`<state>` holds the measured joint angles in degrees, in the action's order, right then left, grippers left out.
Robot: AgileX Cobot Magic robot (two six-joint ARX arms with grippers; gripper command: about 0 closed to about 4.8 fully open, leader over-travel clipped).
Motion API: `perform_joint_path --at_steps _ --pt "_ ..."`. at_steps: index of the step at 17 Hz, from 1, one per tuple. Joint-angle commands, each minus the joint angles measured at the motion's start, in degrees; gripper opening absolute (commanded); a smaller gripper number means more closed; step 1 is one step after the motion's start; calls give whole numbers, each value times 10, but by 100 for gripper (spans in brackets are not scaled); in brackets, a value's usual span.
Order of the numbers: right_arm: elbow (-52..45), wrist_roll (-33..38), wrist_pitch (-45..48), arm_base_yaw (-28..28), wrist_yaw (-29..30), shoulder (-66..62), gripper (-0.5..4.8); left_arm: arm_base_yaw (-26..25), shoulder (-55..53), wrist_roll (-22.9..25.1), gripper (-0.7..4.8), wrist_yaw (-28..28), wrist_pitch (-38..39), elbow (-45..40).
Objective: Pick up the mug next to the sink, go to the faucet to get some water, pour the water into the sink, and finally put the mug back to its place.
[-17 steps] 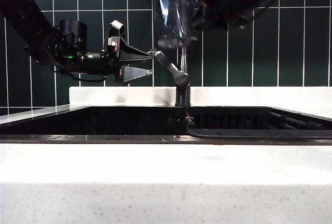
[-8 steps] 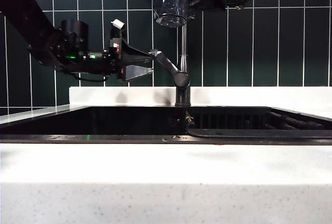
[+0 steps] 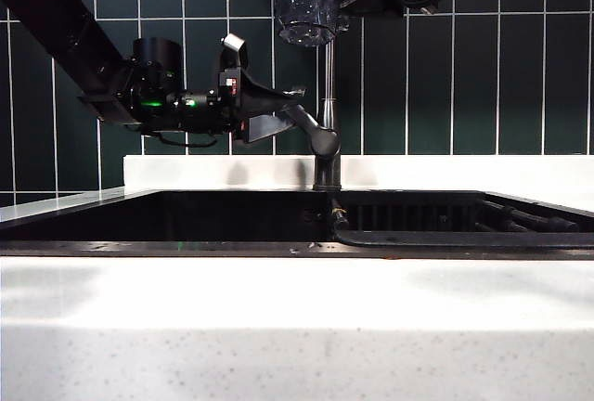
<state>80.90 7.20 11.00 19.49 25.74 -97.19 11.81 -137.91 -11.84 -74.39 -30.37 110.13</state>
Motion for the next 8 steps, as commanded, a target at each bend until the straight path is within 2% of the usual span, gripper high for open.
perform_joint_path --at_steps 1,5,8 --pt "4 1 10 0 4 3 -6 0 5 -64 431 -7 -76 4" --pt "4 1 10 0 3 3 -6 0 6 -99 431 -26 -132 4" --pt "4 1 10 0 3 3 -6 0 6 -100 430 -24 -150 4"
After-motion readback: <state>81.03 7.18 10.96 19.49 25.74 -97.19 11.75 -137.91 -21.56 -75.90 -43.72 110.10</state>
